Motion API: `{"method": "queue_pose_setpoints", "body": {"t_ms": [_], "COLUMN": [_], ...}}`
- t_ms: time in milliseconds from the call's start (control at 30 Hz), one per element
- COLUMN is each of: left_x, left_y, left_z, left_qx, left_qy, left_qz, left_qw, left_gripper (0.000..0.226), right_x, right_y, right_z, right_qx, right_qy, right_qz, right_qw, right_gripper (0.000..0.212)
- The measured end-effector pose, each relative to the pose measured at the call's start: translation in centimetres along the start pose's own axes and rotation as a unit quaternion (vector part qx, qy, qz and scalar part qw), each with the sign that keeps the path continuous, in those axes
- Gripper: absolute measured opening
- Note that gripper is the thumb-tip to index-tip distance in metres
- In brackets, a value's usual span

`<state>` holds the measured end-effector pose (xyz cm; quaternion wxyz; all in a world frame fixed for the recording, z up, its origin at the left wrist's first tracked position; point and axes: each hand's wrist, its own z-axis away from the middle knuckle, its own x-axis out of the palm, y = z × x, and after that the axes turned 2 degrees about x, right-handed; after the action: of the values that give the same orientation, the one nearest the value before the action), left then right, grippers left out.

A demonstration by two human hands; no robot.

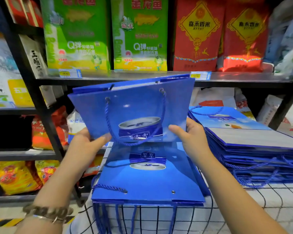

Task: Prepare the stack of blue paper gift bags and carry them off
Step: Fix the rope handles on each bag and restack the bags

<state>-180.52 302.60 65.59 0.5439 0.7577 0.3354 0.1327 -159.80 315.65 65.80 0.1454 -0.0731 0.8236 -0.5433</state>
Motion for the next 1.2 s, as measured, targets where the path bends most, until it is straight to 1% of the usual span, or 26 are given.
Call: {"method": "queue_pose_setpoints", "body": {"t_ms": [33,67,133,167,233,267,333,400,433,500,567,633,700,733,767,833,933,967,1000,1033,1100,1200], "left_x": [0.3,0.7,1.0,1.1,0.9,0.8,0.8,1.1,1.2,1.7,3.0,5.4,8.7,10.7,12.8,17.3,23.4,25.4,26.8,28.1,30.1,31.0], "left_y": [-0.3,-0.4,0.2,0.7,2.3,3.5,6.1,9.0,10.4,12.9,14.7,15.8,16.2,16.2,16.0,15.0,12.2,10.9,10.0,9.1,7.3,5.5], "left_z": [0.1,0.2,0.0,-0.3,-1.0,-1.4,-2.0,-2.8,-3.4,-5.0,-7.1,-8.9,-10.3,-10.8,-11.3,-12.0,-12.7,-13.1,-12.9,-12.7,-12.3,-11.3], "left_qx": [0.013,0.024,0.043,0.062,0.121,0.154,0.202,0.233,0.25,0.269,0.247,0.198,0.151,0.128,0.101,0.042,-0.054,-0.08,-0.096,-0.106,-0.112,-0.109], "left_qy": [-0.012,-0.012,0.017,0.03,0.046,0.049,0.069,0.114,0.137,0.143,0.088,-0.012,-0.105,-0.125,-0.132,-0.132,-0.153,-0.157,-0.158,-0.157,-0.153,-0.168], "left_qz": [-0.016,-0.027,-0.016,0.005,0.026,0.032,0.062,0.091,0.082,0.067,0.094,0.136,0.195,0.207,0.21,0.2,0.198,0.197,0.18,0.158,0.102,-0.015], "left_qw": [1.0,0.999,0.999,0.998,0.991,0.986,0.975,0.961,0.955,0.95,0.96,0.971,0.963,0.962,0.963,0.97,0.967,0.965,0.966,0.969,0.977,0.98], "left_gripper": [0.015,0.013,0.013,0.016,0.025,0.026,0.024,0.021,0.017,0.017,0.024,0.031,0.031,0.029,0.028,0.029,0.033,0.028,0.017,0.013,0.026,0.029], "right_x": [0.2,0.4,0.2,0.0,-0.6,-0.8,-1.3,-1.8,-2.4,-4.0,-6.2,-9.1,-12.4,-14.2,-15.9,-19.0,-22.9,-23.8,-24.6,-25.2,-25.7,-25.3], "right_y": [-0.3,-0.4,-0.3,-0.3,-0.4,-0.6,-2.0,-4.2,-5.5,-8.6,-11.3,-13.0,-13.4,-13.0,-12.4,-10.6,-7.0,-5.6,-4.3,-3.0,-0.7,1.8], "right_z": [0.1,0.1,0.2,0.2,0.2,0.1,-0.1,-0.7,-1.2,-2.5,-4.0,-5.6,-7.6,-8.7,-9.7,-11.4,-12.6,-12.7,-12.6,-12.5,-12.3,-11.9], "right_qx": [-0.006,-0.01,-0.008,-0.008,-0.025,-0.037,-0.066,-0.107,-0.137,-0.194,-0.215,-0.198,-0.158,-0.133,-0.106,-0.053,0.043,0.074,0.101,0.128,0.178,0.222], "right_qy": [0.013,0.023,0.033,0.028,0.003,0.007,0.03,0.053,0.065,0.065,0.054,0.062,0.115,0.144,0.159,0.158,0.133,0.12,0.108,0.097,0.063,0.032], "right_qz": [-0.005,-0.017,-0.047,-0.06,-0.037,-0.026,-0.056,-0.111,-0.117,-0.097,-0.064,-0.018,0.074,0.132,0.18,0.25,0.33,0.353,0.372,0.382,0.383,0.382], "right_qw": [1.0,1.0,0.998,0.998,0.999,0.999,0.996,0.987,0.981,0.974,0.973,0.978,0.978,0.972,0.965,0.954,0.933,0.925,0.916,0.91,0.904,0.897], "right_gripper": [0.031,0.031,0.009,0.009,0.018,0.022,0.028,0.032,0.034,0.035,0.034,0.036,0.038,0.042,0.045,0.044,0.04,0.04,0.04,0.04,0.039,0.05]}}
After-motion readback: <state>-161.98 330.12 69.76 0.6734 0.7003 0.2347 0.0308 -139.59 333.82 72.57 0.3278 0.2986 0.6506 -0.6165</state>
